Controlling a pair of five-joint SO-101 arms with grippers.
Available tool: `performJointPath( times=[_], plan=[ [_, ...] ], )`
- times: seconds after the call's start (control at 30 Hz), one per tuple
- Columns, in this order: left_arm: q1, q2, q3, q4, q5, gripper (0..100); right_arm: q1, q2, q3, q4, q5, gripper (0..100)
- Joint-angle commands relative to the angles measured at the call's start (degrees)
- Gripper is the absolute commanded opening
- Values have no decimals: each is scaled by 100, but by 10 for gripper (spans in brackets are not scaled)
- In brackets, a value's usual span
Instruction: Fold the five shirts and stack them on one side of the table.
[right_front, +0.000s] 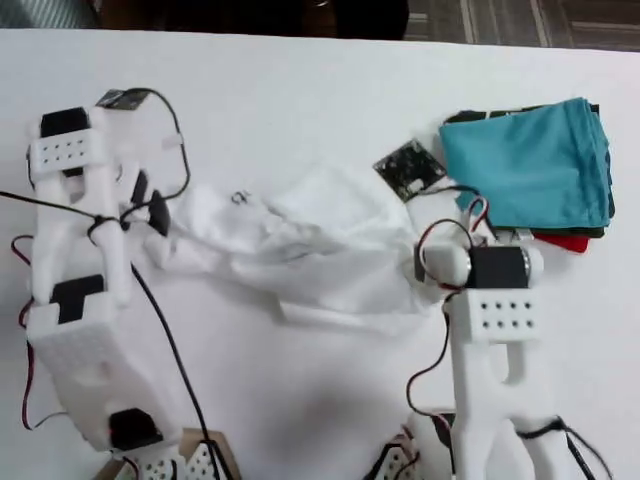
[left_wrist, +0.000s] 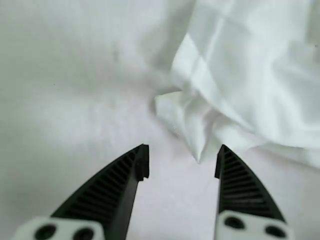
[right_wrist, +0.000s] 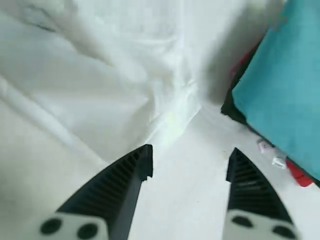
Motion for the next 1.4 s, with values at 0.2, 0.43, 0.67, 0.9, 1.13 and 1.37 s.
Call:
performJointPath(
  times=[0.2, 0.43, 0.67, 0.9, 1.13, 1.37],
  plan=[
    [53, 668, -233, -44, 26, 234, -681, 1745, -1380, -1200, -897, 258],
    [44, 765, -198, -44, 35, 232, -1095, 5007, -3763, -1490, -905, 259],
    [35, 774, -189, -44, 35, 156, -1473, 7785, -6963, -637, -905, 259],
    [35, 765, -189, 0, 35, 172, -1666, 9859, -9934, 259, -870, 259],
    [35, 765, -189, 0, 35, 172, -1525, 11178, -11499, 857, -862, 259],
    [35, 765, -189, 0, 35, 172, -1543, 11459, -11657, 1121, -853, 164]
  ],
)
